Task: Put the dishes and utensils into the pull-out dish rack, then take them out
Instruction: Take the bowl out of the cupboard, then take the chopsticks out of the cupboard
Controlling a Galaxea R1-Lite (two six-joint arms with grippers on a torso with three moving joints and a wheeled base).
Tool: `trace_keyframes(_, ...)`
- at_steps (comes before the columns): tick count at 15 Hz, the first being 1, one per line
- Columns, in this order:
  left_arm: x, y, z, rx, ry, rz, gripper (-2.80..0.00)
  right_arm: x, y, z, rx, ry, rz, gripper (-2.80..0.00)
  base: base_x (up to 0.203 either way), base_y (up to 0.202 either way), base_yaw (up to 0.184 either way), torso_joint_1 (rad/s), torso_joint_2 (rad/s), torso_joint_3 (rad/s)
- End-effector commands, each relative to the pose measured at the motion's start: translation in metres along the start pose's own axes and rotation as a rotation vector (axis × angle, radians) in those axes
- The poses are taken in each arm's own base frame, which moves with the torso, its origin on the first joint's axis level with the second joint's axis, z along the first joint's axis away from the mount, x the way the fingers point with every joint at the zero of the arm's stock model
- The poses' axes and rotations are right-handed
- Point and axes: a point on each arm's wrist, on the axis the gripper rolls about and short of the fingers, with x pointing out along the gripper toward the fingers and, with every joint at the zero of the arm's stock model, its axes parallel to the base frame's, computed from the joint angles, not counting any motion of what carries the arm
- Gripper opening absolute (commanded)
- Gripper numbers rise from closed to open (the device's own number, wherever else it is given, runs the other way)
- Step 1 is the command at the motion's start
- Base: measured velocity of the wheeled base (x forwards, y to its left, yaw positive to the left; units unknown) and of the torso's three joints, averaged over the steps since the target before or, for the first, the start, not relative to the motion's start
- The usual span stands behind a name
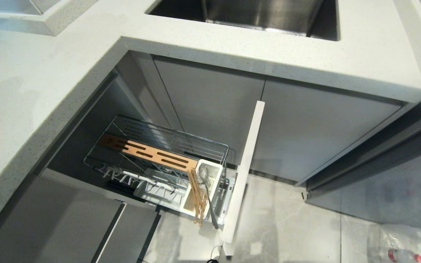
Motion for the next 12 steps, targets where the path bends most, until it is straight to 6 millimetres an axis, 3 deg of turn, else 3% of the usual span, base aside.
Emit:
trace_keyframes(1, -0.014, -0.001, -0.004, -0.002, -0.058, 0.009, 0.0, 0.0, 0.0, 0.0, 0.0, 0.002, -0.001, -2.8, 0.0, 0.0, 0.0, 0.0, 0.0, 0.0)
trace_keyframes(6, -0.07, -0.005, -0.021, -0.036, -0.327, 0.036, 0.0, 0.0, 0.0, 0.0, 0.0, 0.002, 0.001, -2.8, 0.0, 0.0, 0.0, 0.0, 0.0, 0.0)
trace_keyframes(7, -0.084, -0.006, -0.027, -0.038, -0.39, 0.043, -2.18, 0.0, 0.0, 0.0, 0.0, 0.002, -0.001, -2.8, 0.0, 0.0, 0.0, 0.0, 0.0, 0.0)
trace_keyframes(8, -0.097, -0.007, -0.035, -0.038, -0.45, 0.049, -2.8, 0.0, 0.0, 0.0, 0.0, 0.002, -0.001, -2.8, 0.0, 0.0, 0.0, 0.0, 0.0, 0.0)
trace_keyframes(12, -0.139, -0.012, -0.063, -0.042, -0.668, 0.02, -2.8, 0.0, 0.0, 0.0, 0.0, 0.002, -0.001, -2.8, 0.0, 0.0, 0.0, 0.0, 0.0, 0.0)
